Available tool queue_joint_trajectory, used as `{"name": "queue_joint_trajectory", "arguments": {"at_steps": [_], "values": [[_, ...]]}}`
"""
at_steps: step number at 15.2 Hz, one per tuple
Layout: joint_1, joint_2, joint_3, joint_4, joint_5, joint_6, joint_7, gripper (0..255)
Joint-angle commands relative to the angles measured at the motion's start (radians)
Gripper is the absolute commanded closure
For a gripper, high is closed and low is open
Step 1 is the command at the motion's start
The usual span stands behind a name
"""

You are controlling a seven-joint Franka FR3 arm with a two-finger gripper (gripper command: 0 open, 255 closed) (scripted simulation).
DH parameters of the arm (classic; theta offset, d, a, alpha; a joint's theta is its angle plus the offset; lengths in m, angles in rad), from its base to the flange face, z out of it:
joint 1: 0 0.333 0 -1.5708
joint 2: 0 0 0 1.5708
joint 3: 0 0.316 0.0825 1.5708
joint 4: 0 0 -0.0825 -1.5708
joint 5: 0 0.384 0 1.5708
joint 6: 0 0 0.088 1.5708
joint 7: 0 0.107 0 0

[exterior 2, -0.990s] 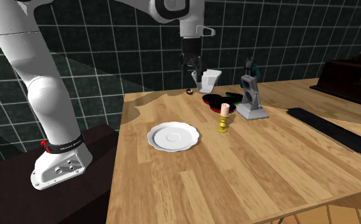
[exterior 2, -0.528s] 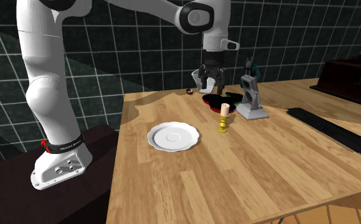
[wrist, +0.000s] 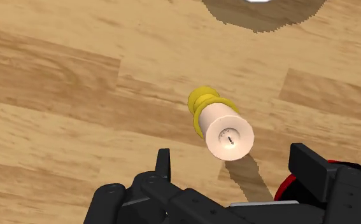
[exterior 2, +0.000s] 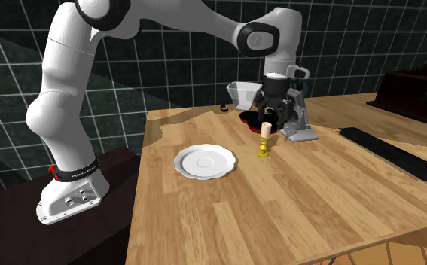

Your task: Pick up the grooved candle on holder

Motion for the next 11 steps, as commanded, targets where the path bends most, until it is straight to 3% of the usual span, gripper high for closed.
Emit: {"name": "queue_joint_trajectory", "arguments": {"at_steps": [1,7,8,11], "values": [[-0.004,0.014,0.003,-0.004,0.008,0.017,-0.005,0],[-0.005,0.032,0.009,-0.04,0.019,0.068,-0.012,0],[-0.005,0.032,0.009,-0.04,0.019,0.068,-0.013,255],[-0.004,0.032,0.009,-0.039,0.018,0.068,-0.012,255]]}}
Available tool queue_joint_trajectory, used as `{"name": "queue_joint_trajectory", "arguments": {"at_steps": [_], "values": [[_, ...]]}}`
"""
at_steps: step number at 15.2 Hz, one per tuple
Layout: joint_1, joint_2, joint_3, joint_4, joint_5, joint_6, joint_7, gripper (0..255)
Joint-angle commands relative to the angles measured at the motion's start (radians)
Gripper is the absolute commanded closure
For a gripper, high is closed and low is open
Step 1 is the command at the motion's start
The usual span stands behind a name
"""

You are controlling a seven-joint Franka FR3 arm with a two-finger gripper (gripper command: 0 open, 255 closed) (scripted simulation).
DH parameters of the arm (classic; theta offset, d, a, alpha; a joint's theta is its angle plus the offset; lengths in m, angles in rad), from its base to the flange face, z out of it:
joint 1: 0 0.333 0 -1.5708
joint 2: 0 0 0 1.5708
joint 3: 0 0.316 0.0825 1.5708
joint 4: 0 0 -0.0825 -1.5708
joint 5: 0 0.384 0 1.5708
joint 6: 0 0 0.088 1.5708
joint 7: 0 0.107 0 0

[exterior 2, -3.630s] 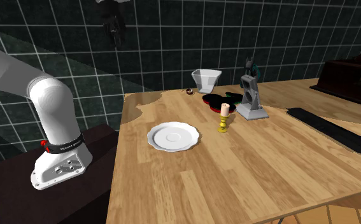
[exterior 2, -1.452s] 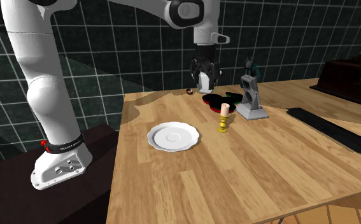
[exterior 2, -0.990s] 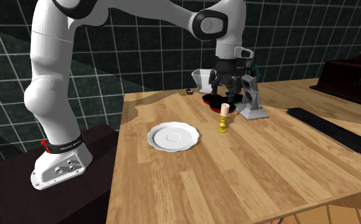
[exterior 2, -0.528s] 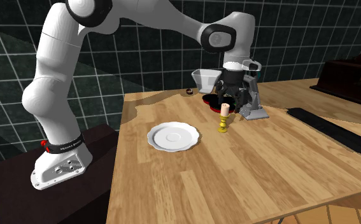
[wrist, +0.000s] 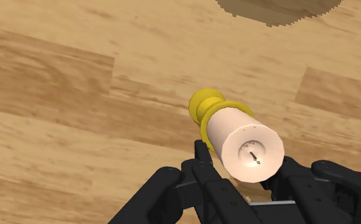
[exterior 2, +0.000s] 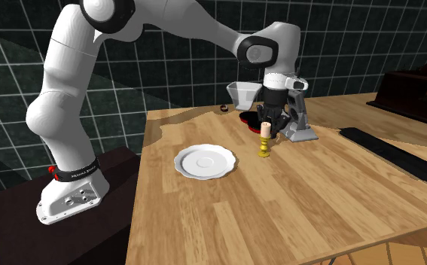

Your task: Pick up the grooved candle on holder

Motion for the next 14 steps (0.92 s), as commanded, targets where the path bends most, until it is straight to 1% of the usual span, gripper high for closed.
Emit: {"name": "queue_joint_trajectory", "arguments": {"at_steps": [1,6,14], "values": [[0.001,0.001,0.001,-0.001,0.0,0.0,0.0,255],[0.0,0.001,0.001,-0.001,0.001,0.0,-0.001,255],[0.0,-0.029,-0.009,0.065,-0.017,-0.092,0.012,255]]}}
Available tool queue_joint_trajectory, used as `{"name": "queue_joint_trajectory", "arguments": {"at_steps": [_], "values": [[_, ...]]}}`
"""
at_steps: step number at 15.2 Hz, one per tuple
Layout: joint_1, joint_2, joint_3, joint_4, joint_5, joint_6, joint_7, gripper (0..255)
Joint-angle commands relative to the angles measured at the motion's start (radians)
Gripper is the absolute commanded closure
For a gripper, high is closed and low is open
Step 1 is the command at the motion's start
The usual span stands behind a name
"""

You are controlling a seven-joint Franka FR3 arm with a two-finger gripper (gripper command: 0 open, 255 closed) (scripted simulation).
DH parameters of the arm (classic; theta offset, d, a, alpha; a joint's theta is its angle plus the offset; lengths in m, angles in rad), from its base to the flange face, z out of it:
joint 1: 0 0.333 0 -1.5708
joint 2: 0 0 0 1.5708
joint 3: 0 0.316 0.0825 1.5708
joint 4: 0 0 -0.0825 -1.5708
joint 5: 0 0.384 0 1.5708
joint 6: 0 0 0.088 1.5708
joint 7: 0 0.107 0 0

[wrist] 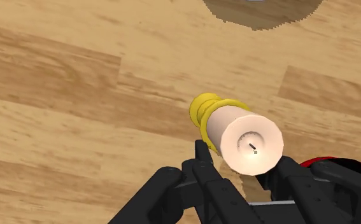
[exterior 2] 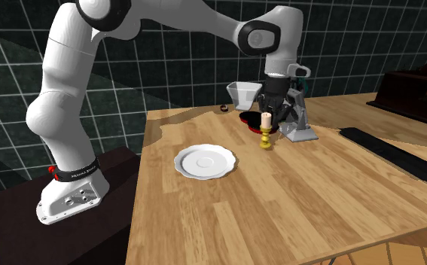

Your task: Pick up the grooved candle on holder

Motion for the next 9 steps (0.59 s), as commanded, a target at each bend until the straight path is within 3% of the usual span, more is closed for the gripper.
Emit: {"name": "queue_joint_trajectory", "arguments": {"at_steps": [1,9], "values": [[-0.002,-0.006,-0.002,0.015,-0.004,-0.022,0.001,255],[-0.006,-0.018,-0.007,0.081,-0.012,-0.098,0.009,255]]}}
